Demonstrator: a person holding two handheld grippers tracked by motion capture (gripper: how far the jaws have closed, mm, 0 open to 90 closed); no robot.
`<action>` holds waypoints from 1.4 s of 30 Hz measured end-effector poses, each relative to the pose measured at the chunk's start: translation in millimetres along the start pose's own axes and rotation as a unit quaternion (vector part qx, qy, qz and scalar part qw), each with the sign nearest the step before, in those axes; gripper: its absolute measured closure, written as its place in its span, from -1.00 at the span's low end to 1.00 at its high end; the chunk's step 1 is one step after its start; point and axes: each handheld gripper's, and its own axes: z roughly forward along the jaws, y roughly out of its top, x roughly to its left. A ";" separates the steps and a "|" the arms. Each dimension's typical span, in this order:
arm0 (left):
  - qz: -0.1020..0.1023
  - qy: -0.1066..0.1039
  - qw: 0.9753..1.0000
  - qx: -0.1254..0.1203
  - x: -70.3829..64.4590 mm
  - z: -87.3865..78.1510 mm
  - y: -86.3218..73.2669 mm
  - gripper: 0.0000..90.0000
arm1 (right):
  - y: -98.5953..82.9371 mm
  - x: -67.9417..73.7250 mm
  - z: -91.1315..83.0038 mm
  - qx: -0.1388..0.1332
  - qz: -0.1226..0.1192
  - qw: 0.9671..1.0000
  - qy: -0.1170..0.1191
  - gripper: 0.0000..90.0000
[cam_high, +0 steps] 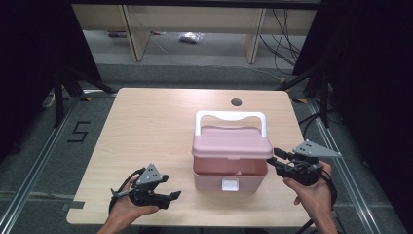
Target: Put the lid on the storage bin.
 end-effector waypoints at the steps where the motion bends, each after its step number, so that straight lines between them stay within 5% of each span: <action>1: 0.003 0.004 1.000 0.004 0.3 -0.1 -0.9 -0.34 | -1.3 2.6 -0.3 0.003 0.022 1.000 0.004 0.26; 6: -0.012 0.003 1.000 0.000 -1.6 3.2 -7.3 -0.34 | -6.8 1.5 -2.0 0.001 0.025 1.000 0.005 0.10; 11: -0.002 0.007 1.000 0.013 1.2 2.4 -10.9 -0.34 | -10.4 2.1 -5.7 -0.001 0.035 0.999 0.013 0.00; 14: -0.004 0.008 1.000 0.012 0.4 1.4 -11.6 -0.34 | -11.0 2.3 -7.7 -0.012 0.023 1.000 0.009 -0.01; 15: -0.003 0.010 1.000 0.014 0.1 0.6 -11.5 -0.34 | -11.8 6.1 -8.7 -0.006 0.041 0.999 0.017 -0.02; 18: -0.006 0.007 1.000 0.008 -1.8 0.7 -12.5 -0.34 | -12.4 5.5 -10.9 -0.006 0.018 1.000 0.015 -0.05; 19: -0.008 0.006 1.000 0.006 -2.4 1.0 -12.8 -0.34 | -13.9 8.8 -11.4 -0.001 0.036 0.999 0.019 -0.05; 22: -0.004 0.006 1.000 0.010 -2.7 1.5 -14.4 -0.34 | -16.9 6.6 -11.0 -0.009 0.013 1.000 0.017 -0.05; 24: -0.002 0.007 1.000 0.013 -3.5 1.3 -15.6 -0.34 | -20.6 11.0 -12.0 0.006 0.037 0.999 0.021 -0.06; 25: 0.000 0.007 1.000 0.013 -3.5 1.3 -16.0 -0.34 | -22.1 7.7 -10.1 -0.005 0.012 1.000 0.014 -0.06; 26: 0.000 0.008 1.000 0.013 -3.9 1.1 -16.5 -0.34 | -23.9 10.1 -10.3 0.003 0.033 0.999 0.020 -0.06; 42: 0.002 0.011 1.000 0.009 -8.8 -1.8 -17.9 -0.34 | -44.2 11.3 -14.4 0.005 0.038 0.999 0.023 -0.08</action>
